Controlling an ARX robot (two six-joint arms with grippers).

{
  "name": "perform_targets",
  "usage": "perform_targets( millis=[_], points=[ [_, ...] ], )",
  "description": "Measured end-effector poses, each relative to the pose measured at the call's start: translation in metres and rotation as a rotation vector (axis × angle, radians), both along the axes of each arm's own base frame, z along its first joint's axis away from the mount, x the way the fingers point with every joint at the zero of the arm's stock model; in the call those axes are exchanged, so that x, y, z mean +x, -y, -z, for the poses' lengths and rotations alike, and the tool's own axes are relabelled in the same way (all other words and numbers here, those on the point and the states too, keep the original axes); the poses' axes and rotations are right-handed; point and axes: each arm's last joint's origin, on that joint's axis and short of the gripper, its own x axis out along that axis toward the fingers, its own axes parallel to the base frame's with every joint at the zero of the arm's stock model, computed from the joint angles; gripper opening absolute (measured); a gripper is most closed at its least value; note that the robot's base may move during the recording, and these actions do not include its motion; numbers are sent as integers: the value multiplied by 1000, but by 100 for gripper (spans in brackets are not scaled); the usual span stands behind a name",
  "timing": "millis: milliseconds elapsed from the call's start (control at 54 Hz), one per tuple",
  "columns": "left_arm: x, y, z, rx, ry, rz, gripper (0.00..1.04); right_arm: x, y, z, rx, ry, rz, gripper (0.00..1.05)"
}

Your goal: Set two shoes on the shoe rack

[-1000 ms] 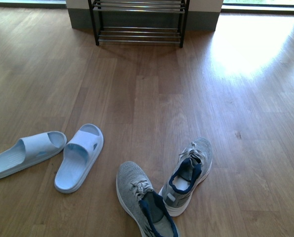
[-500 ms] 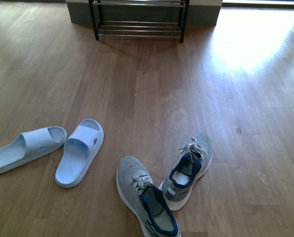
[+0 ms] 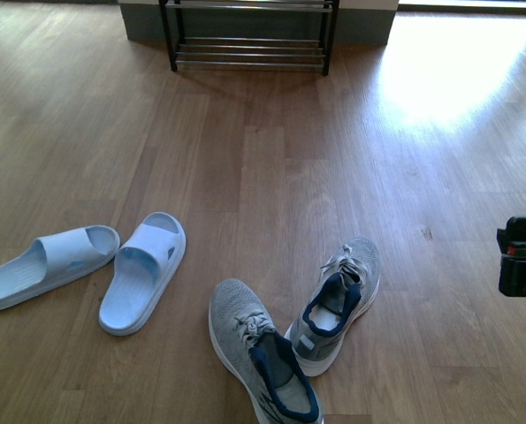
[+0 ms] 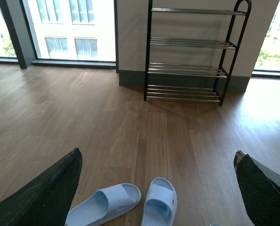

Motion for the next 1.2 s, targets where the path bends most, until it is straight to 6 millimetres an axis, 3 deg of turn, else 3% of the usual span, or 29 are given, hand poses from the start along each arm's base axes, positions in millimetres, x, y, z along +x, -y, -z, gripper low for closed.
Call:
perform_targets(
  millis=[111,222,481,685,889,1203],
  points=[
    [0,0,0,0,0,0,95,13,0,30,19,-110,18,96],
    [0,0,0,0,0,0,95,21,-6,47,34,-155,14,96],
    [0,0,0,0,0,0,95,36,-20,116,143,-305,106,95],
    [0,0,0,0,0,0,95,42,-18,147,293,-337,229,95],
    [0,0,0,0,0,0,95,38,-19,156,421,-407,316,95],
    [0,0,0,0,0,0,95,51,-40,137,556,-383,317,96]
  ],
)
